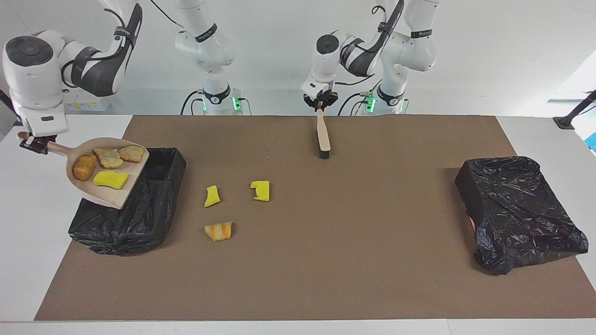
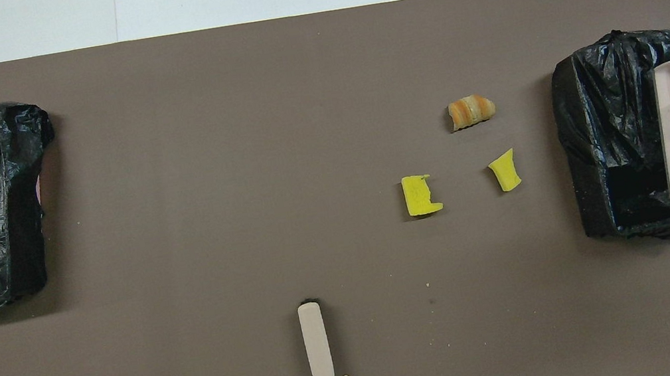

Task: Sweep and dump trash in bin
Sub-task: 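Tilt the dustpan over the bin with the right gripper to dump trash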

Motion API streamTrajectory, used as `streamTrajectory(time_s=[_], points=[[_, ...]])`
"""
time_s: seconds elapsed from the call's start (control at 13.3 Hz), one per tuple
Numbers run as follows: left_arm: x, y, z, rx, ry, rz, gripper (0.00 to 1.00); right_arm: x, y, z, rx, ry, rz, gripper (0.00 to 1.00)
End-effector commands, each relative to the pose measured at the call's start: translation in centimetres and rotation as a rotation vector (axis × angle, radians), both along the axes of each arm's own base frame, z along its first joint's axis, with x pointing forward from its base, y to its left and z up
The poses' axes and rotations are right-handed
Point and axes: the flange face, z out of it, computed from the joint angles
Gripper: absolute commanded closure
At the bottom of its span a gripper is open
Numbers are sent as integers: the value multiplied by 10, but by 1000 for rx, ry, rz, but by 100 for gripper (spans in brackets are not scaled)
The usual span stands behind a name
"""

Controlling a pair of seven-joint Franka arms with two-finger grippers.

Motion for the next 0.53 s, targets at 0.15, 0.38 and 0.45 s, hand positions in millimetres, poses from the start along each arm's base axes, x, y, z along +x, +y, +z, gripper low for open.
streamTrajectory(time_s=[0.15,0.38,0.45], points=[[0,2,-2,-9,-19,-10,55,0,34,13,-159,83,-80,100],[4,2,-3,-7,-12,-9,39,4,36,34,-237,120,-123,100],[10,2,-6,-8,-2,-20,29,8,45,37,-256,132,-119,100]])
